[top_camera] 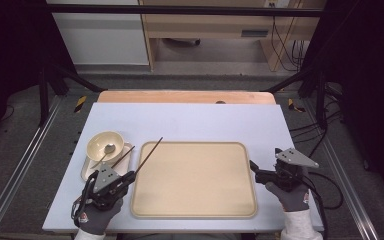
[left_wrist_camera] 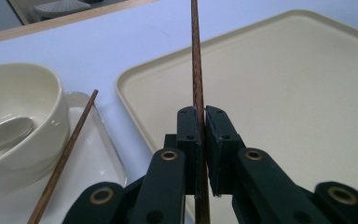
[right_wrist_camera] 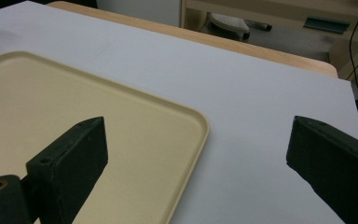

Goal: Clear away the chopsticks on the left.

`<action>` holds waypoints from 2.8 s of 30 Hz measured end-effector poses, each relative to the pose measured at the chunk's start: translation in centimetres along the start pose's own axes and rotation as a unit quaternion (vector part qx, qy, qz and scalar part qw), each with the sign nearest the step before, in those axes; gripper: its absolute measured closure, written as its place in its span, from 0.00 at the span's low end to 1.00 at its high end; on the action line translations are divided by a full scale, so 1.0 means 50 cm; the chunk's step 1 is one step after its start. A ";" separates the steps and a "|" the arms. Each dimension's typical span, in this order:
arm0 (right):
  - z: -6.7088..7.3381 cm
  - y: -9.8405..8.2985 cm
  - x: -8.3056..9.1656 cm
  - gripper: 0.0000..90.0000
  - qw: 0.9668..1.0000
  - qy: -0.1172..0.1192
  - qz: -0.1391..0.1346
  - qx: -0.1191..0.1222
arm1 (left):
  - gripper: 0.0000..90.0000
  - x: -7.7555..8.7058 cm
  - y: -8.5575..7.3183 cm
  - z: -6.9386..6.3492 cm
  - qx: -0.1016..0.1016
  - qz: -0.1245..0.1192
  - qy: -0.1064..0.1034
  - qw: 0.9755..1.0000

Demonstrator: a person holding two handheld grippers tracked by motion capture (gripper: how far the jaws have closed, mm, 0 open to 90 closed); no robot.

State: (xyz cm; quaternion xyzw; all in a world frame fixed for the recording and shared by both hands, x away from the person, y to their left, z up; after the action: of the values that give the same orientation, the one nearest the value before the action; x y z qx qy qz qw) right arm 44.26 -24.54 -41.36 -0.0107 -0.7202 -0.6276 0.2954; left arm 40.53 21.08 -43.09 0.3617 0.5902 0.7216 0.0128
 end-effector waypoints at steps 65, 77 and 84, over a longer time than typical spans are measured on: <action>0.008 -0.004 -0.009 0.06 1.000 0.010 0.004 0.006 | 0.94 -0.104 -0.042 -0.058 0.178 0.009 0.138 0.974; 0.009 -0.005 -0.011 0.06 1.000 0.010 0.008 0.006 | 0.94 -0.125 -0.054 -0.059 0.178 0.047 0.153 0.971; 0.008 -0.006 -0.012 0.06 1.000 0.008 0.008 0.008 | 0.94 -0.130 -0.060 -0.050 0.164 0.065 0.158 0.972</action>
State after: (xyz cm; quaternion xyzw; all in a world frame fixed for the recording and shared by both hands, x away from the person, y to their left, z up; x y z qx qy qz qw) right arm 44.47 -24.00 -41.88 -0.0093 -0.7224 -0.6197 0.3065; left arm 42.75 16.96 -49.05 0.2778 0.6700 0.6625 -0.1871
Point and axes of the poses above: each handheld gripper's, and its own axes: x roughly backward along the jaws, y roughly out of its top, z roughly to its left, the point moved 2 cm from there along -x, roughly forward along the jaws, and after that the axes turned 1 degree about y, right-handed, at the moved point
